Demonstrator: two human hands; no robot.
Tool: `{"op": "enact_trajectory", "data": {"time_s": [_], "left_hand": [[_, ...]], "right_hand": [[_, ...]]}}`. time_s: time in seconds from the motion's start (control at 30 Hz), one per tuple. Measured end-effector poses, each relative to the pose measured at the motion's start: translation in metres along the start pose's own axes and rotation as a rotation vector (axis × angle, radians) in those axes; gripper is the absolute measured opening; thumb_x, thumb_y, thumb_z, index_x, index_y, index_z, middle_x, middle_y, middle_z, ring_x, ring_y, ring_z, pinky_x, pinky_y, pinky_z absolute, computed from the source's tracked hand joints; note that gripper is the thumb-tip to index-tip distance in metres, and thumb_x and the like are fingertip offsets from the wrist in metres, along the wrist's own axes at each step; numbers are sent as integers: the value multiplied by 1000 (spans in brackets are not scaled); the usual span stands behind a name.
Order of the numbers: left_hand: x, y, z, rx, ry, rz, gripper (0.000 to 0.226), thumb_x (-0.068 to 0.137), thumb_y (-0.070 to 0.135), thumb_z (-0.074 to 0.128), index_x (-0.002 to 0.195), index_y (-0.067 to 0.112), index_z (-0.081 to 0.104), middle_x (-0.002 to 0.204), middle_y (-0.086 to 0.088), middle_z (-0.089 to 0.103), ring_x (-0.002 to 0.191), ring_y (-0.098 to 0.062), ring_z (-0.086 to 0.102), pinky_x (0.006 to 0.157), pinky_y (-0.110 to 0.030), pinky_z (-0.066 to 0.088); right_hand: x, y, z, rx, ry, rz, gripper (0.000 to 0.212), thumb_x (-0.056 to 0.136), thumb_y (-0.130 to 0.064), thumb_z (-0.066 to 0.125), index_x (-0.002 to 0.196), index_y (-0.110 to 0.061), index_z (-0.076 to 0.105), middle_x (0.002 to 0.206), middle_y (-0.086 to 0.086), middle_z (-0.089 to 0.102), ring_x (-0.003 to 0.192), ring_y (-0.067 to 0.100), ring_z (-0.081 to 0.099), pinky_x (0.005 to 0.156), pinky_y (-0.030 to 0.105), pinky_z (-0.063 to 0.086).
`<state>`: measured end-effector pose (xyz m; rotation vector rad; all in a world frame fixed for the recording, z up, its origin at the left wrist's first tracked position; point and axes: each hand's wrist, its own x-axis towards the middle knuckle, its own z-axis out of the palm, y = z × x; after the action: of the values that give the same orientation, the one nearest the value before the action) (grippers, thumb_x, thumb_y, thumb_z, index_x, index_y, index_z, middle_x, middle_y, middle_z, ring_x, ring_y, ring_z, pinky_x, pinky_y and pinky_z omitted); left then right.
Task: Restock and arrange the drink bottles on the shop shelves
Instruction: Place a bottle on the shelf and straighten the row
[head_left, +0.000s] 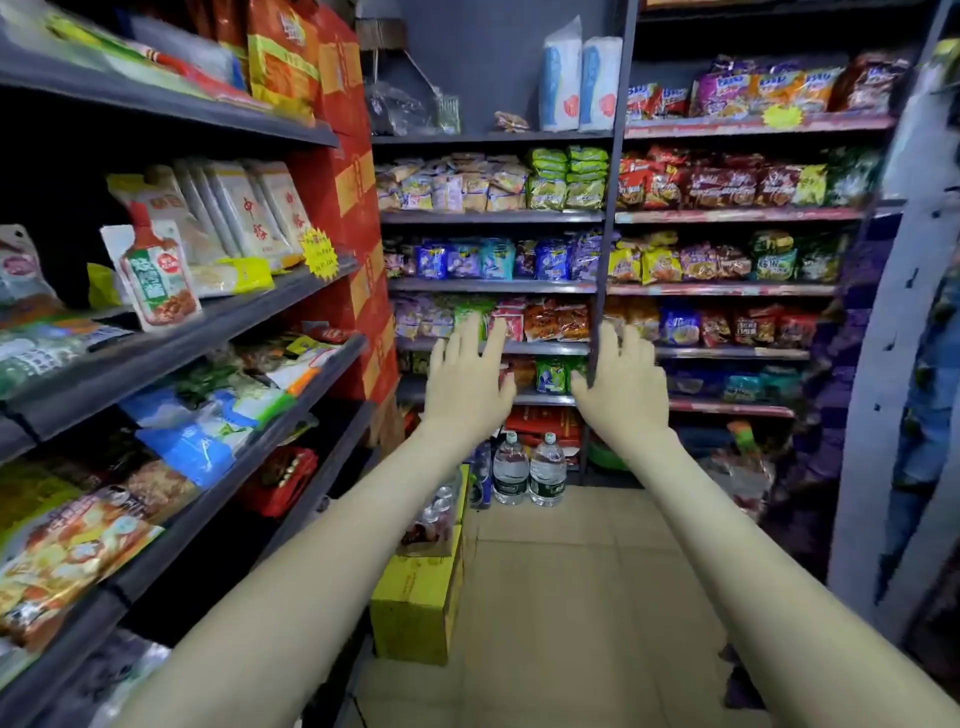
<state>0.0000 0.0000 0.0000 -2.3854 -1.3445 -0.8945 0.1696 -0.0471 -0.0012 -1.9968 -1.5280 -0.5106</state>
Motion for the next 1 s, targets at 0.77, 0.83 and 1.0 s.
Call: {"op": "enact_trajectory", "data": {"time_s": [0.77, 0.83, 1.0], "left_hand": [[400, 0, 440, -301, -394, 368, 61, 99, 33, 42, 151, 15, 17, 155, -10, 21, 139, -28, 28, 109, -39, 32], [432, 28, 488, -306, -402, 435, 59, 99, 33, 41, 151, 15, 18, 153, -10, 24, 136, -28, 32, 106, -38, 35], [524, 98, 584, -261, -491, 657, 58, 99, 30, 41, 150, 12, 20, 151, -9, 28, 135, -27, 33, 104, -36, 35]], "right_hand": [[330, 243, 360, 42, -157, 534, 39, 98, -27, 49, 130, -6, 41, 127, 14, 47, 113, 31, 48, 67, 32, 38], [356, 289, 387, 49, -134, 572, 41, 98, -26, 48, 132, -5, 41, 128, 14, 47, 113, 31, 48, 68, 32, 36], [410, 400, 426, 43, -79, 688, 33, 96, -24, 48, 123, -5, 48, 118, 15, 52, 106, 35, 52, 69, 38, 40]]}}
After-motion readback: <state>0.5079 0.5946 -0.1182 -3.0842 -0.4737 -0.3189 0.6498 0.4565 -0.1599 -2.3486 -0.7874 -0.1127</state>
